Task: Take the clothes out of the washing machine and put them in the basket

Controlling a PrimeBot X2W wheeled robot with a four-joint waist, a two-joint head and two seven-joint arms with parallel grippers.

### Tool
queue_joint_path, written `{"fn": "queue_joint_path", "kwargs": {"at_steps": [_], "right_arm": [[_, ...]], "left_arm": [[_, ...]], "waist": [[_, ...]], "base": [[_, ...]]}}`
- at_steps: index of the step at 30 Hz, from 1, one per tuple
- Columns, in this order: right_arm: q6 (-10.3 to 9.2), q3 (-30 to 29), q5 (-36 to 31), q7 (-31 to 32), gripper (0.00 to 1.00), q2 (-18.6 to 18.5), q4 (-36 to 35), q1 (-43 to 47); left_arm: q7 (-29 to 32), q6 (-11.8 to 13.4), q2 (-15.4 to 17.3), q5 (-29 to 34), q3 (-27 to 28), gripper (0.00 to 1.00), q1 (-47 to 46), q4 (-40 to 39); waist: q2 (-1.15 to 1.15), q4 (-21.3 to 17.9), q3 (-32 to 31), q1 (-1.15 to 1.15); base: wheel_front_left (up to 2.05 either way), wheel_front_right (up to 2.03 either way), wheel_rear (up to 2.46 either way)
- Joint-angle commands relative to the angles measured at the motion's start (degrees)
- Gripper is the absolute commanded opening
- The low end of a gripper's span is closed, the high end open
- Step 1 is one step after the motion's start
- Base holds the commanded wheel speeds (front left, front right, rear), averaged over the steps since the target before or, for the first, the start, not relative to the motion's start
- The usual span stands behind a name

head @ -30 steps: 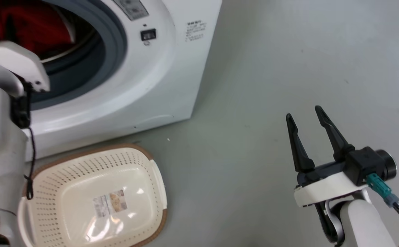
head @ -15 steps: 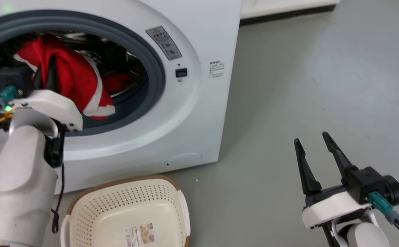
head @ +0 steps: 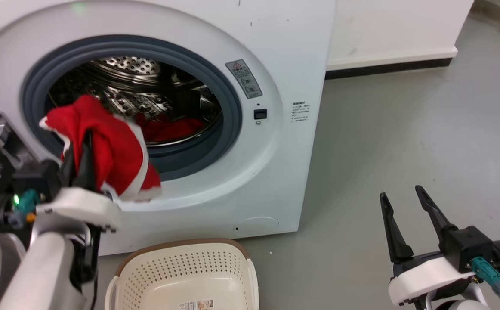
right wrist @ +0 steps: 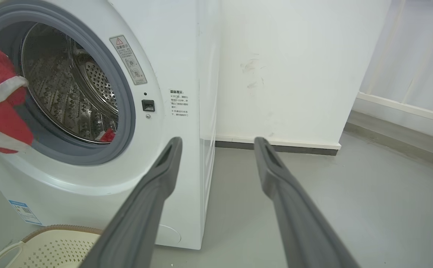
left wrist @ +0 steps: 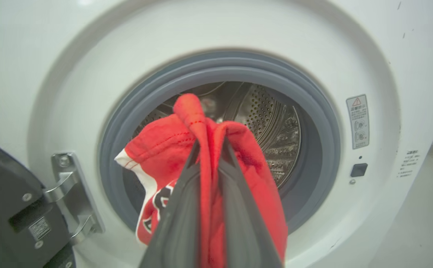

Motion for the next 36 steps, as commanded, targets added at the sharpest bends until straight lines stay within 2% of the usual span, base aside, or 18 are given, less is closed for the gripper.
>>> {"fn": "queue_joint_path", "kwargs": {"at_steps": [1, 9, 14, 21, 25, 36], "right_arm": [[-0.05, 0.03, -0.52, 0.27, 1.0, 0.08, -0.49, 1.07], [-0.06, 0.03, -1.46, 1.8, 1.0, 0.08, -2.39, 2.66], [-0.06, 0.66, -1.62, 2.2, 1.0, 0.08, -3.27, 2.12], [-0.06, 1.19, -1.75, 2.01, 1.0, 0.08, -4.3, -0.4], [-0.06, 1.44, -1.63, 1.53, 1.0, 0.08, -4.27, -1.74], [-0.05, 2.54, -0.89, -0.51, 1.0, 0.1, -3.47, -7.13]], "left_arm": [[0.62, 0.99, 0.08, -0.17, -0.09, 0.0, 3.59, -3.26], [6.21, 5.76, -1.67, -2.23, -1.2, 0.0, 19.09, -17.12], [8.41, 6.81, -3.41, -3.63, -2.97, 0.0, 24.68, -16.65], [7.18, 5.42, -6.59, -5.98, -4.61, 0.0, 26.22, -8.26], [5.85, 4.43, -7.74, -6.73, -4.8, 0.0, 24.27, -3.25], [-0.17, 1.06, -9.78, -8.5, -3.36, 0.0, 14.93, 16.73]], "waist": [[0.0, 0.88, -0.92, 0.01], [0.0, 2.52, -1.36, 0.01], [0.0, 2.89, 0.21, 0.01], [0.0, 2.24, 5.16, 0.01], [0.0, 1.62, 7.94, 0.01], [0.0, -1.83, 18.55, 0.01]], "base": [[0.0, 0.0, 0.0], [0.0, 0.0, 0.0], [0.0, 0.0, 0.0], [0.0, 0.0, 0.0], [0.0, 0.0, 0.0], [0.0, 0.0, 0.0]]}}
